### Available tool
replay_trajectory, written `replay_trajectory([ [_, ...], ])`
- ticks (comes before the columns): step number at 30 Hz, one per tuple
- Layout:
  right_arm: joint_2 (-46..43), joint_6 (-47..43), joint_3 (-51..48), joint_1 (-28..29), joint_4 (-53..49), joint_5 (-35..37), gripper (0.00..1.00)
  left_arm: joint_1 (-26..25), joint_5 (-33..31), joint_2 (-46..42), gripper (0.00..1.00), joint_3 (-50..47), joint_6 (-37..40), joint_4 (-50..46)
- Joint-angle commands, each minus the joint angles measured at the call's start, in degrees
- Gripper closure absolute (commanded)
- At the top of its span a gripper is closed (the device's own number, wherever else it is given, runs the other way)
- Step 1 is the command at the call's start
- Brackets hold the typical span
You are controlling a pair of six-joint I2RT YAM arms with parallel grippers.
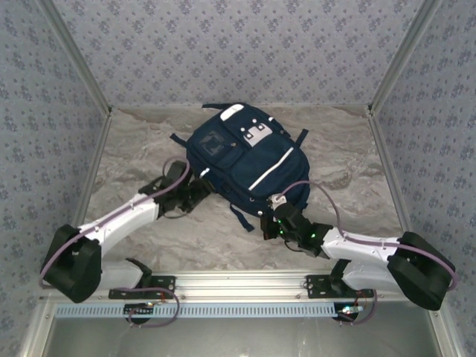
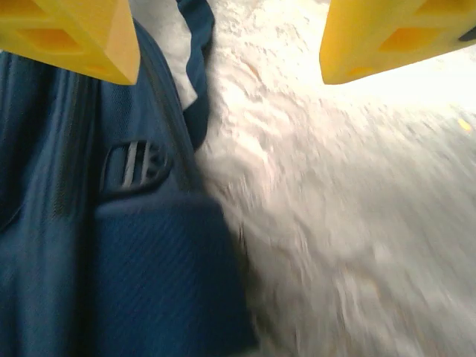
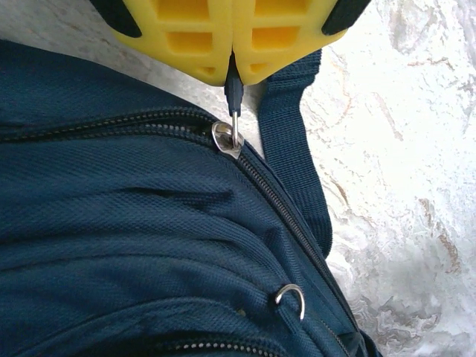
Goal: Pack books, pencil case, and school supplies into a backpack
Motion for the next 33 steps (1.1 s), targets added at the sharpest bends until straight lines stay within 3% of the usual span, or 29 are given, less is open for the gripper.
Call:
replay_trajectory([
  [1, 2.0, 2.4, 0.6, 1.5, 4.1, -1.2, 1.0, -2.8, 1.6, 0.5, 0.34, -2.9, -8.9, 15.6],
  [12, 2.1, 3.2, 0.0, 4.0, 3.7, 1.0, 1.0, -6.2, 1.9, 14.8, 0.44, -1.2, -13.2, 27.5],
  [17, 2.1, 3.6, -0.1, 4.0, 3.4, 1.3, 1.0, -6.8, 1.7, 19.5, 0.56, 0.9, -13.3, 30.0],
  [27, -1.3, 3.9, -0.6, 3.9, -3.9, 3.0, 1.0, -6.0, -2.1, 19.3, 0.93, 1.8, -10.4, 27.3],
  [33, -6.0, 3.8, -2.0, 3.3, -8.0, 4.6, 1.0, -4.8, -3.7, 16.7, 1.0, 0.5, -9.3, 25.0],
])
